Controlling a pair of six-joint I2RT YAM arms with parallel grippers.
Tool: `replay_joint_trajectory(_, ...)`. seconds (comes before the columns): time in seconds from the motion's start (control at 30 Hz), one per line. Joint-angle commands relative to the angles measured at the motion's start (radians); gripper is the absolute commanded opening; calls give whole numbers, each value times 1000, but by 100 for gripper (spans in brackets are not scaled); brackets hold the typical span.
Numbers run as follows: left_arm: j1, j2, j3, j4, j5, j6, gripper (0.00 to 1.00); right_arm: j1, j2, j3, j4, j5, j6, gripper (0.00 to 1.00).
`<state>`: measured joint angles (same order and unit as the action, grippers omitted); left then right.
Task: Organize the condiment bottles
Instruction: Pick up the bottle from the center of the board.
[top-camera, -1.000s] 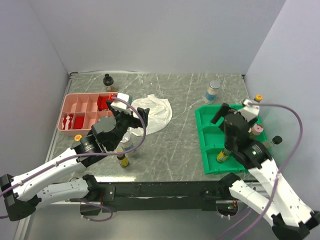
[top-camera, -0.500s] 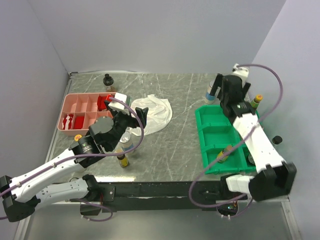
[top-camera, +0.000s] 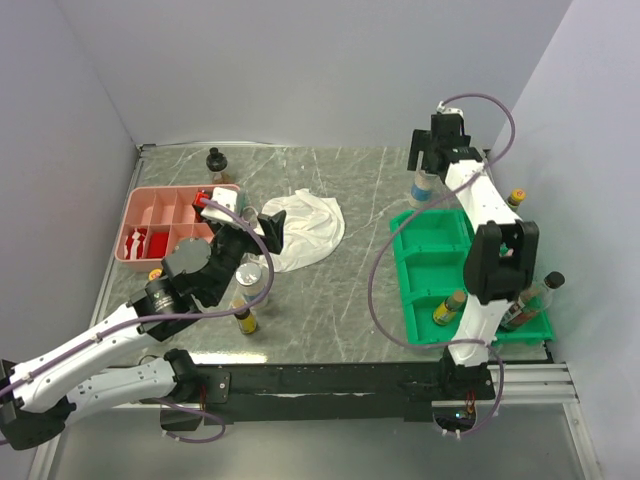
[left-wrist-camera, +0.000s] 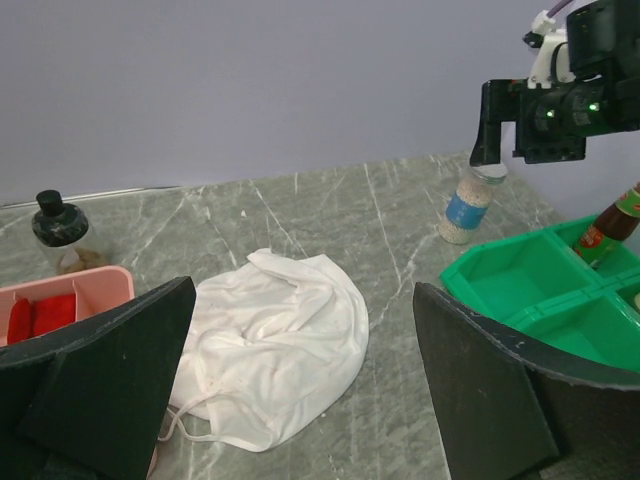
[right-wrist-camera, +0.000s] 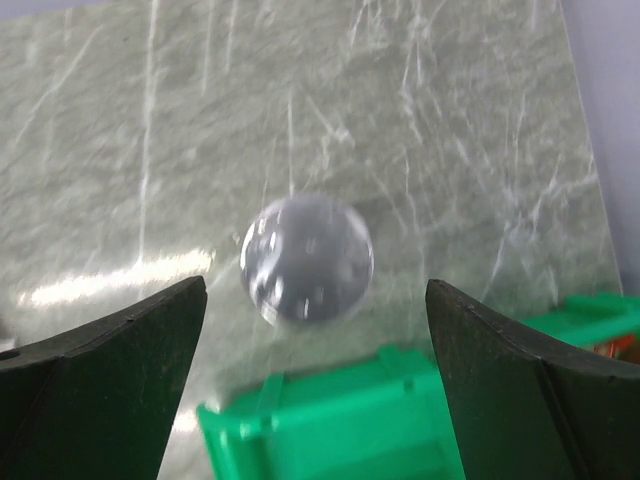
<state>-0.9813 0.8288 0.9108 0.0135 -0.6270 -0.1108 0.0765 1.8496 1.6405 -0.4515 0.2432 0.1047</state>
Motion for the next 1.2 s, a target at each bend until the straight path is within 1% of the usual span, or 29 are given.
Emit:
replay_joint_trajectory(0.0, -3, -14, -13, 60, -37, 34, 97, -12, 121, 174, -70, 5, -45, 98)
replay_joint_trajectory(0.17, -3, 1, -10, 54, -37, 33, 97, -14, 168, 203, -66, 10, -48, 98)
replay_joint_trajectory(0.23, -3, 6, -9, 54, -40, 33, 97, -15, 180, 203, -50, -22, -49, 98)
replay_joint_trajectory(0.37, -2, 9, -4, 51, -51, 39, 97, -15, 204, 220, -72, -41, -42, 93)
replay_joint_trajectory(0.47, -2, 3, -12, 59, -62, 45, 97, -15, 203, 200, -44, -56, -45, 89)
replay_joint_trajectory(0.5, -2, 1, -13, 62, -63, 46, 97, -17, 206, 190, -30, -56, -49, 88)
replay_joint_trajectory(0.53, -2, 1, -12, 63, -66, 48, 97, -18, 211, 193, -27, -56, -54, 84)
replay_joint_trajectory(0.6, 0, 6, -13, 63, -69, 51, 97, -18, 230, 231, -52, -35, -54, 78)
replay_joint_trajectory(0.63, 0, 7, -13, 63, -74, 53, 97, -18, 234, 240, -68, -28, -53, 69)
replay_joint_trajectory(0.67, 0, 10, -13, 63, -76, 53, 97, -18, 231, 246, -73, -24, -53, 65)
replay_joint_trajectory(0.7, 0, 12, -12, 62, -76, 53, 97, -18, 218, 252, -75, -25, -53, 61)
replay_joint_trajectory(0.73, 0, 13, -10, 63, -76, 54, 97, -20, 208, 251, -78, -27, -46, 55)
replay_joint_trajectory(0.8, 0, 13, -13, 66, -82, 57, 97, -17, 162, 248, -82, -38, -40, 50)
replay_joint_trajectory(0.83, 1, 12, -15, 68, -83, 60, 97, -17, 143, 245, -79, -48, -33, 44)
replay_joint_trajectory(0.93, 1, 10, -18, 71, -92, 65, 97, -11, 64, 225, -88, -90, 1, 37)
replay_joint_trajectory(0.97, 1, 10, -16, 69, -92, 65, 97, -7, 9, 207, -79, -108, 10, 37)
replay_joint_trajectory(1.0, 0, 9, -16, 69, -94, 63, 97, 2, -25, 149, -66, -123, 19, 37)
replay_joint_trajectory(1.07, 1, 6, -18, 69, -94, 65, 97, 12, -116, 86, -9, -127, 46, 36)
replay_joint_trajectory(1.1, 1, 3, -18, 72, -94, 65, 97, 20, -144, 44, 0, -122, 50, 35)
replay_joint_trajectory(1.17, 1, 3, -18, 71, -92, 65, 97, 25, -214, 16, -13, -114, 65, 31)
